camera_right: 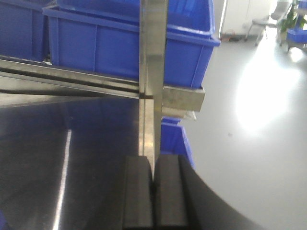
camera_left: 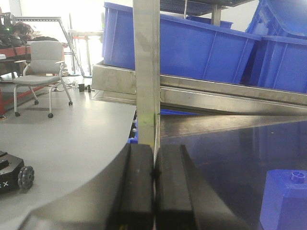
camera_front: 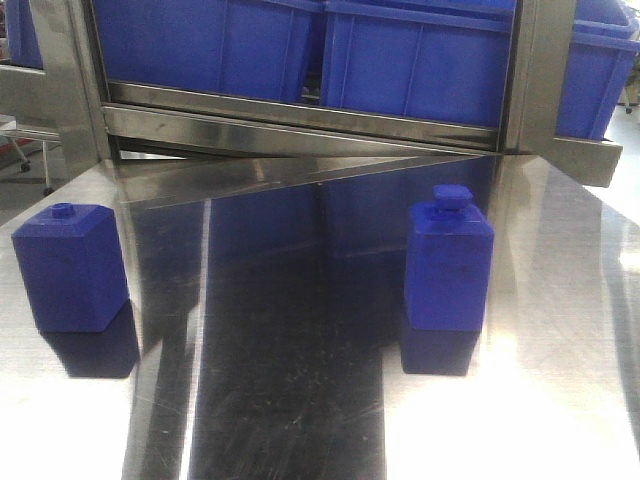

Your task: Pick and sort blue part to right shelf

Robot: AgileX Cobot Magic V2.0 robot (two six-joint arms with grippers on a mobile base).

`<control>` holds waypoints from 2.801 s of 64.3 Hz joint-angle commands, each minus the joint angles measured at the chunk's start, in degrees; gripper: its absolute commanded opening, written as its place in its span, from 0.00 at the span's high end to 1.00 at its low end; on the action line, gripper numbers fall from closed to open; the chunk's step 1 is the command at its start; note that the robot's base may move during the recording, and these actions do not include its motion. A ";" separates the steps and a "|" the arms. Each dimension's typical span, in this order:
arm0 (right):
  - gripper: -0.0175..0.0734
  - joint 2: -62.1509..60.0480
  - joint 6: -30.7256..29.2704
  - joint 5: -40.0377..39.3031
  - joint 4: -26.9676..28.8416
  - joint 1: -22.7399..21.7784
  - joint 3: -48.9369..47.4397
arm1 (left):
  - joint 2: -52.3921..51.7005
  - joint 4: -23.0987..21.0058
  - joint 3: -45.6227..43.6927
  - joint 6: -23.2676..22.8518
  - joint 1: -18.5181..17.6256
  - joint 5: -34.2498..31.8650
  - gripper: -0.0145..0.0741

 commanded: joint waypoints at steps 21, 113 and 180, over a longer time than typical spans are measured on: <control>0.77 19.32 21.17 2.42 -6.00 4.00 -9.67 | -1.42 -0.11 1.44 -0.53 0.10 -4.91 0.69; 0.17 78.95 27.79 49.83 3.92 33.31 -63.51 | -1.42 -0.11 1.44 -0.53 0.10 -4.91 0.69; 0.17 86.07 34.01 47.04 0.80 34.87 -63.63 | -1.42 -0.11 1.44 -0.53 0.10 -4.91 0.69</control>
